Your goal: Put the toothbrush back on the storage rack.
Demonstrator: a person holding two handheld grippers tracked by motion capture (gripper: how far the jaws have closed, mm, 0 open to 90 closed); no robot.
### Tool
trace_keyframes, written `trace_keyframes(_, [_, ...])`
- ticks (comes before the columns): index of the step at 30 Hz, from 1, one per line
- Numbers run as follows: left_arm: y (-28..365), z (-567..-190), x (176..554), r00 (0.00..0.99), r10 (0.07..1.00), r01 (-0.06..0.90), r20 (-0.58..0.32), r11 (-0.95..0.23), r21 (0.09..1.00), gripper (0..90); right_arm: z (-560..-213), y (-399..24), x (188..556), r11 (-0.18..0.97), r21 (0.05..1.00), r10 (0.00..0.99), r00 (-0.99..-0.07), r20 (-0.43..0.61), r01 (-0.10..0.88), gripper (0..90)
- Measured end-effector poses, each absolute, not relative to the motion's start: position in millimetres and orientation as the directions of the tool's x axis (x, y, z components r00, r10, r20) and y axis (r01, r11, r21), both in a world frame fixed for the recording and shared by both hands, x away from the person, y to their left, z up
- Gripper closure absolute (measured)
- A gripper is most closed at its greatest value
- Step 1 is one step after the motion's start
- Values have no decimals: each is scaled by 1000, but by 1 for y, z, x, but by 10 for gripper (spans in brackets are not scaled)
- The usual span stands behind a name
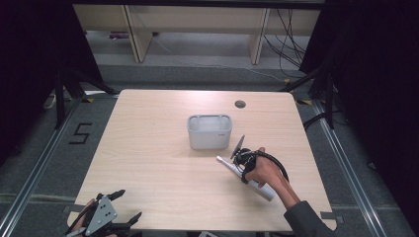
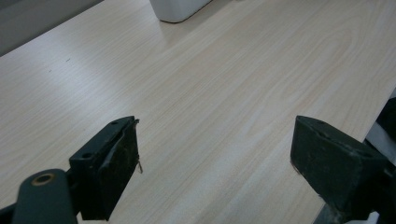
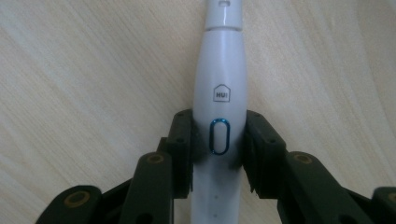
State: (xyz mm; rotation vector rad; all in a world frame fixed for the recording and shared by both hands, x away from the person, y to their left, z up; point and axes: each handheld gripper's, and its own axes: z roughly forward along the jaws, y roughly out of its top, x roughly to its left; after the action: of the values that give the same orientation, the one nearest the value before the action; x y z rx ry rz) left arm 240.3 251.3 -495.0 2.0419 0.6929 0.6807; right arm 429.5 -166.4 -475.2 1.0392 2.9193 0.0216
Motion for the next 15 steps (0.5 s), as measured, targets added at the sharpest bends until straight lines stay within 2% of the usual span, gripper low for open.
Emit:
trace_keyframes(11, [252, -494, 241, 699, 687, 223, 198, -473, 852, 148, -458, -178, 420, 775, 68, 632, -775, -32, 629, 669])
trace_keyframes(13, [252, -494, 241, 696, 690, 227, 199, -474, 851, 148, -453, -184, 419, 777, 99, 626, -780, -23, 621, 669])
trace_keyframes(14, [252, -494, 241, 699, 685, 224, 206, -483, 847, 148, -447, -190, 417, 762, 162, 637, -771, -13, 627, 669])
trace_keyframes(15, [252, -494, 241, 699, 685, 224, 206, -483, 847, 149, -447, -190, 417, 762, 162, 637, -771, -13, 627, 669])
